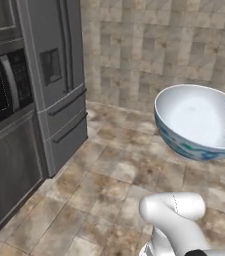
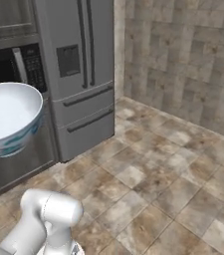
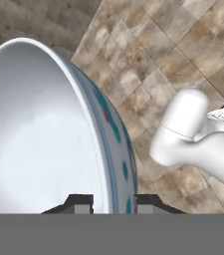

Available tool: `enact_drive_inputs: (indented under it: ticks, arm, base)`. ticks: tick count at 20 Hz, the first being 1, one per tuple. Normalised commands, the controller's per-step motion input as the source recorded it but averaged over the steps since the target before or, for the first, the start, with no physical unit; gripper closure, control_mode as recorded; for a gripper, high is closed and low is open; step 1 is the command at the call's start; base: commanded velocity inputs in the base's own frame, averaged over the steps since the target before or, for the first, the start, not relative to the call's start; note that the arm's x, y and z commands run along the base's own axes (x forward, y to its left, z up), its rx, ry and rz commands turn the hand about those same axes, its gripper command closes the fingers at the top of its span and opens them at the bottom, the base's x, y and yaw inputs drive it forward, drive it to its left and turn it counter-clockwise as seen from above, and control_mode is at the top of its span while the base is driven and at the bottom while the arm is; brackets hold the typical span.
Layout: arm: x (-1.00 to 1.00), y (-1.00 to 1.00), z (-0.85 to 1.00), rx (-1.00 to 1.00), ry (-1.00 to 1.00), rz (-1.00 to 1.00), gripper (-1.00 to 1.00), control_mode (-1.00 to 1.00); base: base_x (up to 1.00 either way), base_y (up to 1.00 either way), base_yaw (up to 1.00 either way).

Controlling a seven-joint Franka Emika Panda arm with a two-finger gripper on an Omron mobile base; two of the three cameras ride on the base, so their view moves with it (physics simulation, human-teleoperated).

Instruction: Move the bowls from the cabinet to the plates on the dining table.

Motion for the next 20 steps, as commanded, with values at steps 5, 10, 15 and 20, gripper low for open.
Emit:
enact_drive_inputs:
  ticks: [5, 10, 15, 20]
  arm:
    - [0.0, 0.0, 0.0, 0.0, 0.0, 0.0, 1.0, 1.0]
    - [0.0, 0.0, 0.0, 0.0, 0.0, 0.0, 1.0, 1.0]
    - [0.0, 0.0, 0.0, 0.0, 0.0, 0.0, 1.0, 1.0]
    - [0.0, 0.0, 0.0, 0.0, 0.0, 0.0, 1.0, 1.0]
  base:
    - [-0.4, -0.31, -0.32]
    - [-0.55, -0.45, -0.36]
    - [0.08, -0.64, -0.31]
    - [0.04, -0.93, -0.14]
